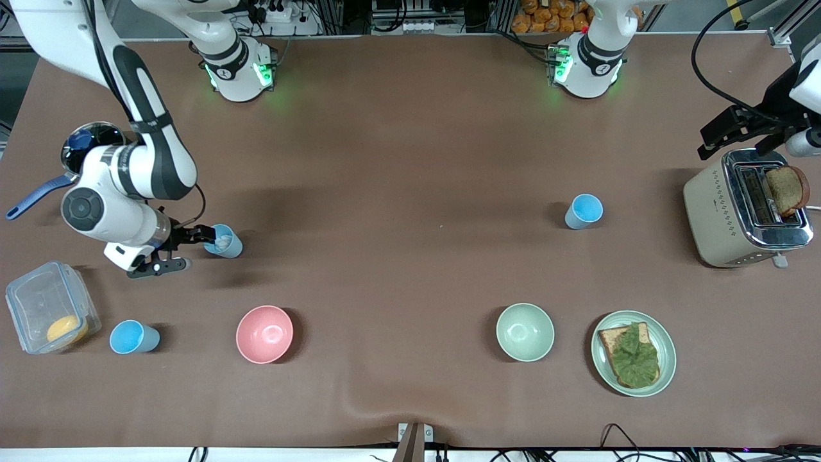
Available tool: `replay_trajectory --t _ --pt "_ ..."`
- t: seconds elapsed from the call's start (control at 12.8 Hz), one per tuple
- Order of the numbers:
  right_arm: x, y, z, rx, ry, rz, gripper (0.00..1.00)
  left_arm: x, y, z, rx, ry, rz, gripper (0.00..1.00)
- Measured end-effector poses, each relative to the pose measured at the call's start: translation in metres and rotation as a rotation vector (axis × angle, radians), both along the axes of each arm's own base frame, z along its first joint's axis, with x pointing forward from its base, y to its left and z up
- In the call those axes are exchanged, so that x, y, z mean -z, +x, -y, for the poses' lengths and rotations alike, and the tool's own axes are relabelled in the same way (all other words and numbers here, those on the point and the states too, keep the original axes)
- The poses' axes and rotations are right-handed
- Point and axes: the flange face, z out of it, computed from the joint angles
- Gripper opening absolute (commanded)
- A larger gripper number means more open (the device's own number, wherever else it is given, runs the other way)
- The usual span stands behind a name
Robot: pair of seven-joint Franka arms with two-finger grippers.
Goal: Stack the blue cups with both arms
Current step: 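Reach the right gripper to the blue cup with tissue and grasp it, then carry the tissue cup to the table middle and open the right gripper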
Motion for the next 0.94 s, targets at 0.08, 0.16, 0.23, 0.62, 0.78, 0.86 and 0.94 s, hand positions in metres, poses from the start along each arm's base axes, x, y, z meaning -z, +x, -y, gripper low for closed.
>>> replay_trajectory --t 0.08,0.16,0.23,0.62,0.78,0.86,0.94 --pt "0.008 -0.001 -0.002 -0.004 0.001 -0.008 0.74 0.000 0.000 0.000 -0.001 0.000 0.000 1.00" --pt "0.015 -0.001 -0.003 -0.009 0.002 -0.014 0.61 0.000 0.000 0.000 -0.001 0.000 0.000 1.00" --pt "0.022 -0.002 -0.005 -0.012 0.002 -0.021 0.46 0.000 0.000 0.000 -0.001 0.000 0.000 1.00" --pt "0.033 -0.002 -0.011 -0.027 0.004 -0.035 0.00 0.000 0.000 -0.001 -0.001 0.000 0.000 1.00" --pt "0.029 0.001 -0.022 -0.046 0.005 -0.030 0.00 0.000 0.000 -0.001 -0.002 0.000 0.000 1.00" --pt "0.026 0.004 -0.029 -0.058 0.005 -0.031 0.00 0.000 0.000 -0.001 -0.002 0.000 0.000 1.00" --pt "0.022 0.006 -0.039 -0.072 0.006 -0.042 0.00 0.000 0.000 -0.001 -0.002 0.000 0.000 1.00"
